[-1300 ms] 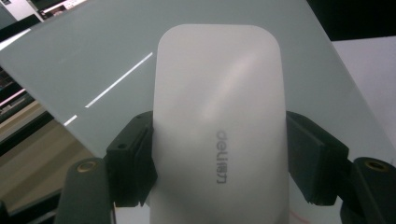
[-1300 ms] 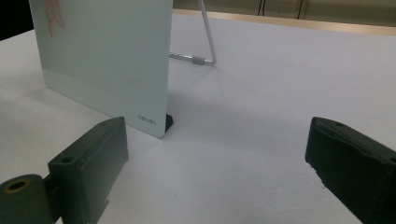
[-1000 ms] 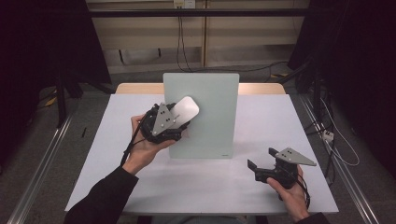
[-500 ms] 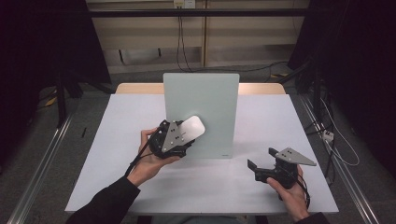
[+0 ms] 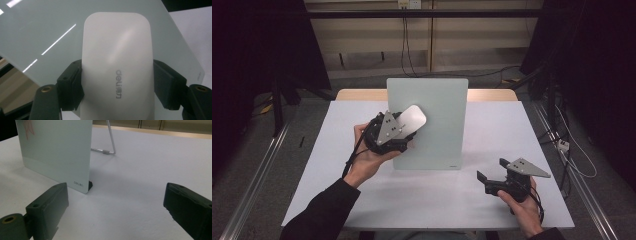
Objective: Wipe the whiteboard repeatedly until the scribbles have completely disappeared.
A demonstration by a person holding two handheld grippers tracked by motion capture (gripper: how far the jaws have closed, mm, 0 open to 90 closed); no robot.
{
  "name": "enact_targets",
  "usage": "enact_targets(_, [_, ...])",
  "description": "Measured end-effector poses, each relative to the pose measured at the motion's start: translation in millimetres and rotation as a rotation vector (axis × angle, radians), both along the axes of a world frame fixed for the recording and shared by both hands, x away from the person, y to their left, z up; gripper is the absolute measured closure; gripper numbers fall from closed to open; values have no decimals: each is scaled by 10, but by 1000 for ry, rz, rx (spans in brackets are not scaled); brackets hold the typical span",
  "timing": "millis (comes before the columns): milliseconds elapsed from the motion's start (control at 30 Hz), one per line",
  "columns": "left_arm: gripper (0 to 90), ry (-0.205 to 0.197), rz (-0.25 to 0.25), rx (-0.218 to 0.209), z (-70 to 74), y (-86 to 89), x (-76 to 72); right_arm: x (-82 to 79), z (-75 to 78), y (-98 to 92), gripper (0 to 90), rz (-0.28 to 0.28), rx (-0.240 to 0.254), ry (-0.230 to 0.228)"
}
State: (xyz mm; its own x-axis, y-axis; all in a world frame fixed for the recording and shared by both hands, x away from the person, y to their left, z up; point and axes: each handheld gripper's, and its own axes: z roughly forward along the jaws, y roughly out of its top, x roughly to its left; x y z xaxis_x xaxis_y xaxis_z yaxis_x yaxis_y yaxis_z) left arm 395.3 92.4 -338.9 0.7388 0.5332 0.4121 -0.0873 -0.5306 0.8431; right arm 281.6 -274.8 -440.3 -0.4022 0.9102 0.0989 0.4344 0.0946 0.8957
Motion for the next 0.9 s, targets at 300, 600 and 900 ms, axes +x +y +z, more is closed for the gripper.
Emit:
enact_targets(300, [312,13,-31,50,-221,-27,-96,-4,1,0,58,-3,3,0])
enact_targets(600, [312,50,-68,102,-476,-82,-210,-2,0,0,58,-2,1,1])
enact_targets(900, [313,68,-71,107,-472,-95,-210,2,-1,-1,58,0,3,0])
